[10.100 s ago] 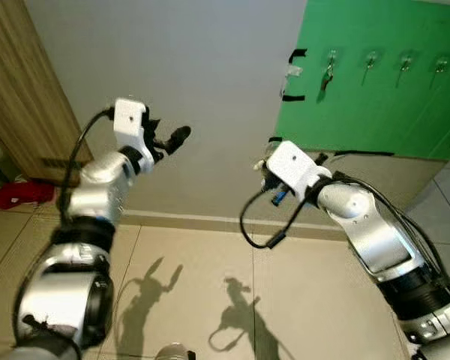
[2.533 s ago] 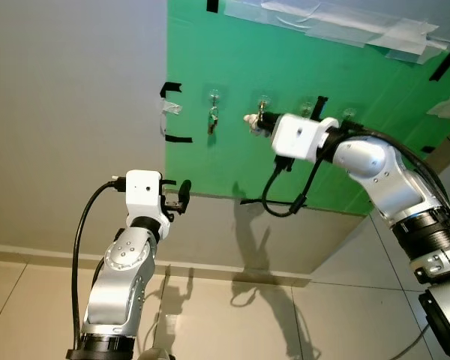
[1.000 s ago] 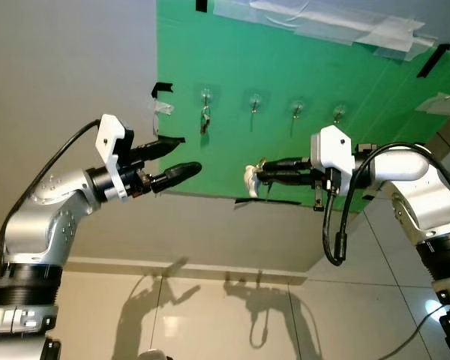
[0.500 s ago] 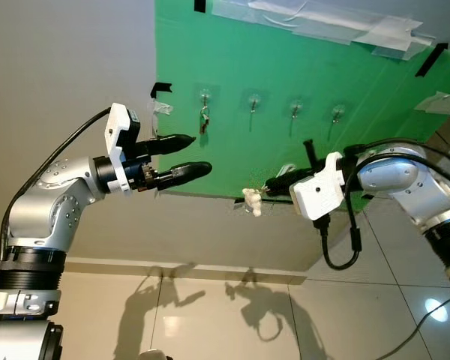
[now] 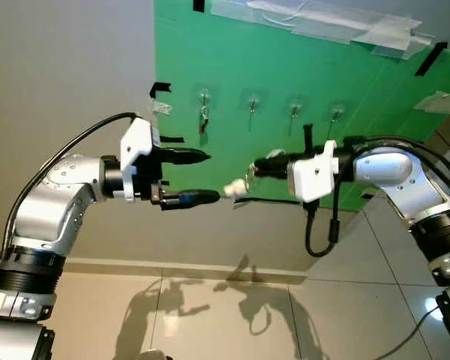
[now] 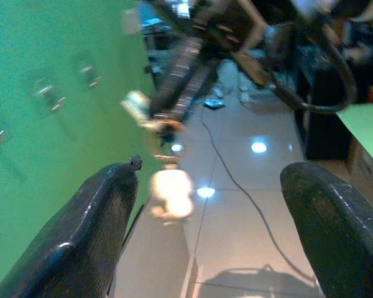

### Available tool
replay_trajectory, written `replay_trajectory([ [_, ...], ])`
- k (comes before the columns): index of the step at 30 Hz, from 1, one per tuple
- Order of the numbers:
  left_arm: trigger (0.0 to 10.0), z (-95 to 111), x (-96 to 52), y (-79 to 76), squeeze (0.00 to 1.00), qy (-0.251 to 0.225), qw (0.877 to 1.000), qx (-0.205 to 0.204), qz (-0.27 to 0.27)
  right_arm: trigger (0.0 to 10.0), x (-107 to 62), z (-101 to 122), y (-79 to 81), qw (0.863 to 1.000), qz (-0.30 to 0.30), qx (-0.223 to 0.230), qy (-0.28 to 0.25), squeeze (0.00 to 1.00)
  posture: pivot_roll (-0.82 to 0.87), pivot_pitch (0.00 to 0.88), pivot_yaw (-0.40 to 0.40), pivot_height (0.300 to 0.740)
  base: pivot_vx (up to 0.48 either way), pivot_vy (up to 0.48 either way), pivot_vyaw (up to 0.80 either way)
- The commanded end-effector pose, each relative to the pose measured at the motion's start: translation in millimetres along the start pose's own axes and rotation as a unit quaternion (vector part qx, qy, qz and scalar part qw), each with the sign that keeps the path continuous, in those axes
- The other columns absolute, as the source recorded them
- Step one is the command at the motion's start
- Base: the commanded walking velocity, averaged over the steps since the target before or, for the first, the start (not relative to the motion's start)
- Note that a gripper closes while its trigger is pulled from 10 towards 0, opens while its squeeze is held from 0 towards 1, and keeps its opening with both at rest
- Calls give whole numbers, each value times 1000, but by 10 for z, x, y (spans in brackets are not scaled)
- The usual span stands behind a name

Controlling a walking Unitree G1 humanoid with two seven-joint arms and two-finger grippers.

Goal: Hang keys on a hook

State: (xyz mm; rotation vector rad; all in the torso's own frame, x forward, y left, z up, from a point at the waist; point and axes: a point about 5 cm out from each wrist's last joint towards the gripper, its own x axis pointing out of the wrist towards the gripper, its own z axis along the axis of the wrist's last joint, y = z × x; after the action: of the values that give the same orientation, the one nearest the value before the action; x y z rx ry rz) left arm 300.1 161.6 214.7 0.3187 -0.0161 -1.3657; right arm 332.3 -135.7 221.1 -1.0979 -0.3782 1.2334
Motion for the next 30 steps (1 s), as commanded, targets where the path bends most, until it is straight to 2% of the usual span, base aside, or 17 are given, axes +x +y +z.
replay_trajectory([
  [1,10000,142,75,-16,0,9,999,48,-23,0,-75,42,-148,1000,-28,10,-8,0,22,0,-107,740,0,0,0],
  [2,10000,142,75,-16,0,9,999,48,-23,0,-75,42,-148,1000,-28,10,-8,0,22,0,-107,740,0,0,0],
  [5,10000,221,134,-18,0,16,996,84,-24,0,-66,48,-165,999,-38,27,-17,0,20,0,-104,740,0,0,0],
  [11,10000,257,178,65,0,19,993,113,14,0,-56,48,-131,998,-38,46,-21,0,20,0,-100,740,0,0,0],
  [12,10000,258,186,96,0,26,991,124,34,0,-55,47,-130,998,-39,51,-20,0,18,0,-98,740,0,0,0],
  [13,10000,280,216,173,0,29,987,129,90,0,-47,50,-131,997,-44,63,-19,0,16,0,-95,740,0,0,0],
  [14,10000,280,216,173,0,29,987,129,90,0,-47,50,-131,997,-44,63,-19,0,16,0,-95,740,0,0,0],
  [15,10000,290,230,191,0,27,985,127,109,0,-43,53,-129,997,-45,66,-19,0,15,0,-94,740,0,0,0],
  [16,10000,309,284,201,0,9,982,116,152,0,-25,63,-123,996,-51,77,-22,0,14,0,-96,740,0,0,0],
  [17,10000,304,308,188,0,3,980,110,163,0,-20,66,-117,995,-52,81,-22,0,15,0,-96,740,0,0,0],
  [26,10000,225,417,34,0,-28,977,62,201,0,18,31,-80,991,-63,114,-13,0,24,0,-106,740,0,0,0],
  [30,10000,202,426,-88,0,-32,977,44,208,0,41,-44,-103,984,-95,152,4,0,31,0,-108,740,0,0,0],
])
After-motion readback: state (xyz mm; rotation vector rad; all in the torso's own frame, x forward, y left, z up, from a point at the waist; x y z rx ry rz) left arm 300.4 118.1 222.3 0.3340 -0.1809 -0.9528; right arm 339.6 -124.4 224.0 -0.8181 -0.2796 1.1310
